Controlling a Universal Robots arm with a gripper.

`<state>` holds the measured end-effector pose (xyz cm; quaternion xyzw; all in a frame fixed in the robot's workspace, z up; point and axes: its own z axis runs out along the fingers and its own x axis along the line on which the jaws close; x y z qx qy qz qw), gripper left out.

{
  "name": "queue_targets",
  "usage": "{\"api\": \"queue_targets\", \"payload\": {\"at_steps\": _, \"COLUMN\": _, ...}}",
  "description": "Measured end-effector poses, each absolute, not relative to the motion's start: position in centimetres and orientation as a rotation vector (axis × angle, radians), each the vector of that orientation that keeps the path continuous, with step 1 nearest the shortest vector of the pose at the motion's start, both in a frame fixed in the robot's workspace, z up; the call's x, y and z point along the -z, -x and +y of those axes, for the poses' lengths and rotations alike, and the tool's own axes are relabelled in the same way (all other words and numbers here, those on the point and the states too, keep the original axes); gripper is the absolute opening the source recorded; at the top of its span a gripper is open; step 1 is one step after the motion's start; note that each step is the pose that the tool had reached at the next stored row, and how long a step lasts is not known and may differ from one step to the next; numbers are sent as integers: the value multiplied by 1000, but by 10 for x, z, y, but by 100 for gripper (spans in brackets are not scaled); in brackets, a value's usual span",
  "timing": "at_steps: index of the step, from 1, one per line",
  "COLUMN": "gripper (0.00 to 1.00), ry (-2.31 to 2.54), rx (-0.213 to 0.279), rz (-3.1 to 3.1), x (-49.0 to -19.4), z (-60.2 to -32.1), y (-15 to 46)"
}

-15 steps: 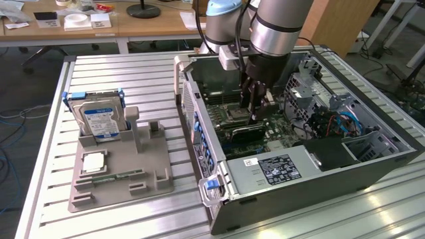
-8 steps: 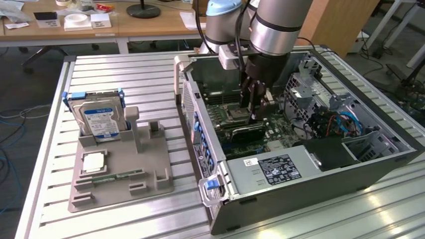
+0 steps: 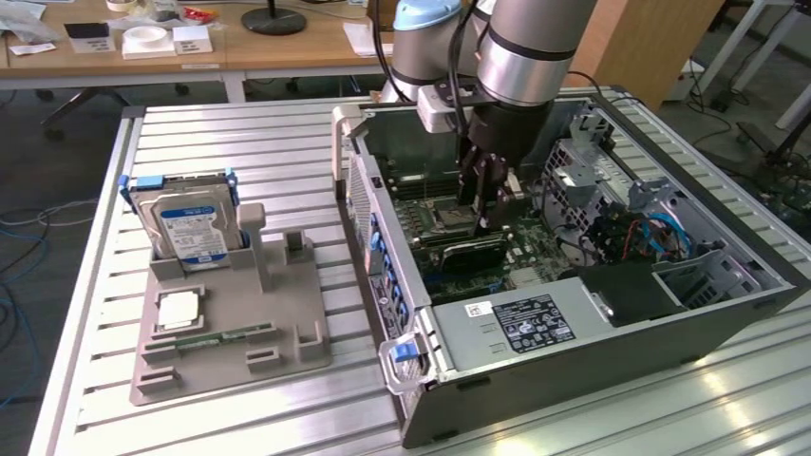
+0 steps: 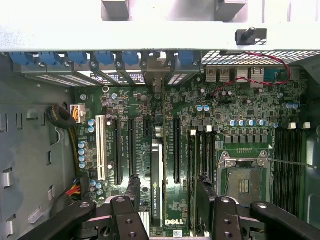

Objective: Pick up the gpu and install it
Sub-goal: 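Press down on the gpu until it lock into place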

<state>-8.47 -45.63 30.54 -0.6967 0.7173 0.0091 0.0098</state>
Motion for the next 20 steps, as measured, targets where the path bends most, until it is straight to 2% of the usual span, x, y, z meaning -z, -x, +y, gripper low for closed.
{"api": "queue_targets", "payload": {"at_steps": 7, "gripper": 56, "ry": 2175, "rx": -29, "rz": 2240, "x": -305, "z": -456, "y": 85}}
{"api": "queue_targets", "payload": {"at_steps": 8, "gripper": 50, "ry": 2175, "rx": -29, "rz": 2239, "x": -305, "z": -456, "y": 85}}
{"api": "queue_targets", "payload": {"at_steps": 9, "gripper": 50, "ry": 2175, "rx": -29, "rz": 2239, "x": -305, "z": -456, "y": 85}}
{"api": "queue_targets", "payload": {"at_steps": 10, "gripper": 44, "ry": 2175, "rx": -29, "rz": 2240, "x": -305, "z": -456, "y": 85}}
{"api": "queue_targets", "payload": {"at_steps": 13, "gripper": 38, "ry": 2175, "rx": -29, "rz": 2240, "x": -305, "z": -456, "y": 85}}
{"api": "queue_targets", "payload": {"at_steps": 16, "gripper": 20, "ry": 2175, "rx": -29, "rz": 2239, "x": -305, "z": -456, "y": 85}}
{"api": "queue_targets", "payload": {"at_steps": 17, "gripper": 20, "ry": 2175, "rx": -29, "rz": 2240, "x": -305, "z": -456, "y": 85}}
{"api": "queue_targets", "payload": {"at_steps": 19, "gripper": 11, "ry": 2175, "rx": -29, "rz": 2240, "x": -305, "z": -456, "y": 85}}
{"api": "queue_targets", "payload": {"at_steps": 20, "gripper": 11, "ry": 2175, "rx": -29, "rz": 2240, "x": -305, "z": -456, "y": 85}}
